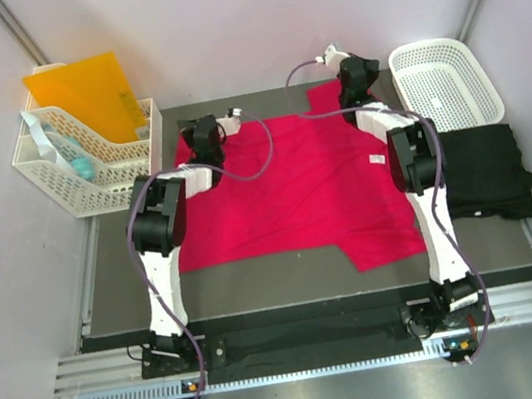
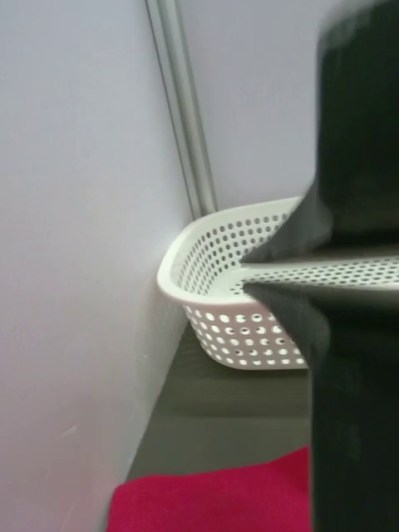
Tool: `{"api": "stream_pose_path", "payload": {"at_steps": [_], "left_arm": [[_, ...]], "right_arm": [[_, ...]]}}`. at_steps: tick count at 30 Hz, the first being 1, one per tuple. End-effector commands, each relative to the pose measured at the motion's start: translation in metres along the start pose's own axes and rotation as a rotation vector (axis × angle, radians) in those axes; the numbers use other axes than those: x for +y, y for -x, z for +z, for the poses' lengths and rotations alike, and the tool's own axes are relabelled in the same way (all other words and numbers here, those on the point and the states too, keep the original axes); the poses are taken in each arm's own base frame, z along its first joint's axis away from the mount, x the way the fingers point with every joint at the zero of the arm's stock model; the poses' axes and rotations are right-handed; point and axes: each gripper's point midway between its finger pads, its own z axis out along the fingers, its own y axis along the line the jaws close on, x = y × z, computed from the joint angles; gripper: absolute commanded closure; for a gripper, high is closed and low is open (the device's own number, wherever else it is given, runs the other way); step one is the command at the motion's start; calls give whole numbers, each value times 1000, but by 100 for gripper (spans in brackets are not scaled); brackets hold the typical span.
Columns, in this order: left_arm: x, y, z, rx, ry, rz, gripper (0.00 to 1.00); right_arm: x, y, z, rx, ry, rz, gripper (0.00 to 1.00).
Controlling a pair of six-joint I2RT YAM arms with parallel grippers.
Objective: Fold and stack the t-shirts
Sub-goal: Flatten the tshirt out
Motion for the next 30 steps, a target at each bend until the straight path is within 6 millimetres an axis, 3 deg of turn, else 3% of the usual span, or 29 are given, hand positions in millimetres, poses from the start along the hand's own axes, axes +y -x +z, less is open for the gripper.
{"api": "stream_pose_path", "payload": {"at_steps": [1, 2, 3, 4, 5, 6, 7, 8, 9, 10, 11, 12, 14, 15, 17, 19, 24, 30], "left_arm": [[25, 7, 12, -36, 31, -132, 100], [28, 12, 13, -64, -4, -163, 100], [-6, 17, 10, -122, -219, -117, 100], [-3, 21, 5, -139, -277, -199, 100], [13, 33, 6, -185, -314, -253, 100], [-16, 20, -7, -162, -503, -222, 100], [-26, 31, -11, -219, -584, -260, 100], [-18, 35, -11, -245, -622, -265, 100], [-26, 28, -12, -258, -688, -255, 100], [-42, 24, -13, -251, -745, -239, 100], [-36, 21, -5, -249, -737, -232, 100], [-54, 15, 0, -243, -768, -177, 100], [-49, 4, 17, -189, -718, -135, 100], [-63, 0, 24, -182, -736, -102, 100], [-62, -2, 32, -185, -739, -94, 100], [-76, -4, 41, -177, -751, -86, 100], [-94, 4, 45, -252, -826, -103, 100], [-99, 2, 51, -281, -852, -110, 100]], "right_arm": [[-43, 30, -30, -6, 82, 121, 100], [-25, 28, -39, -6, 198, 123, 100], [-10, 20, -48, 6, 259, 113, 100], [-24, 24, -58, -6, 269, 135, 100], [-16, 26, -67, -24, 328, 153, 100], [3, 10, -80, 4, 399, 125, 100], [-10, 13, -89, -11, 405, 142, 100], [-3, 12, -97, -22, 456, 146, 100], [10, -1, -107, -4, 498, 128, 100], [4, -1, -114, -12, 508, 136, 100], [7, -4, -121, -14, 532, 134, 100], [9, -9, -129, -11, 557, 129, 100], [15, -15, -140, -8, 598, 125, 100], [14, -18, -145, -9, 612, 122, 100], [14, -21, -151, -2, 624, 124, 100], [8, -19, -154, -2, 629, 136, 100], [-2, -14, -157, -5, 629, 148, 100], [-1, -11, -159, -9, 631, 135, 100]]}}
